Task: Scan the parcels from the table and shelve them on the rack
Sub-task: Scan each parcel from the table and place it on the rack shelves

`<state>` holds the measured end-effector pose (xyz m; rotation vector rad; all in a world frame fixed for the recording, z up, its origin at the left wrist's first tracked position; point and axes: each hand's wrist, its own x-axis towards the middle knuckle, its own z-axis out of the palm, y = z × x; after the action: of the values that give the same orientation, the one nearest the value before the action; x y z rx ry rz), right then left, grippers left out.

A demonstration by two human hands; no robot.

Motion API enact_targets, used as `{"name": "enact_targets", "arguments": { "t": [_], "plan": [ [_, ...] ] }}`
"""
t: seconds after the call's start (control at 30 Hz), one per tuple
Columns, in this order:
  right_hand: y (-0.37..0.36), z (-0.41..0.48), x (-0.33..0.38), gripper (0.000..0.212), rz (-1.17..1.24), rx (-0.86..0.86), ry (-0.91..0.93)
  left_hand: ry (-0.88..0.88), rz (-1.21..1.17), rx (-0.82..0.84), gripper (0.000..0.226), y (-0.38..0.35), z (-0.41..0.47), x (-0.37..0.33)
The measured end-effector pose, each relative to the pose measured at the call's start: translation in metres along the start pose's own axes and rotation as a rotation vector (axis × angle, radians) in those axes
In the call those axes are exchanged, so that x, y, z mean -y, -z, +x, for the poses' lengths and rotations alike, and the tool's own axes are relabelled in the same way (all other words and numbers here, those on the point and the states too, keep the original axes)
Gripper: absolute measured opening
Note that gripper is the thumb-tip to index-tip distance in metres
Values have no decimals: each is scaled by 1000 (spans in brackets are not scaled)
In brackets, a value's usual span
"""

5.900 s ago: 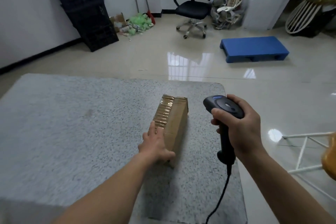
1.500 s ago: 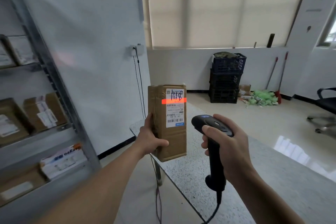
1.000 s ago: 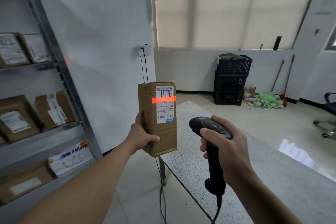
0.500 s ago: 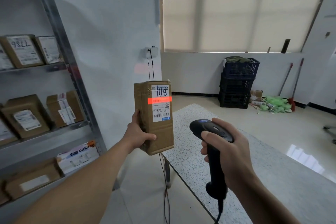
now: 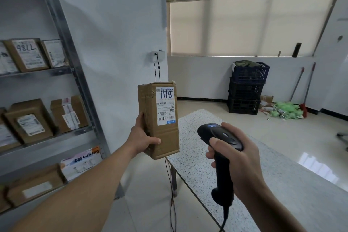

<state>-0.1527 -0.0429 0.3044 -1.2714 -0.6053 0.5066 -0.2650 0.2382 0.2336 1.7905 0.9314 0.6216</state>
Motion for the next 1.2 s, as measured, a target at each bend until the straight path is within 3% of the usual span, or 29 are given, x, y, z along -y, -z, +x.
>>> {"name": "enact_targets", "arguments": {
  "t": [0.1,0.33,1.2],
  "plan": [
    [-2,-2,2,61,-17,-4,6,-25,-6,8,123,-4,0,-6],
    [-1,-4,5,43,-32,10,20,-64,-9,16,122,-10,-3,-21],
    [2,-36,10,49,16,52,10,-42,-46,-88,122,25,-45,-30]
  ]
}}
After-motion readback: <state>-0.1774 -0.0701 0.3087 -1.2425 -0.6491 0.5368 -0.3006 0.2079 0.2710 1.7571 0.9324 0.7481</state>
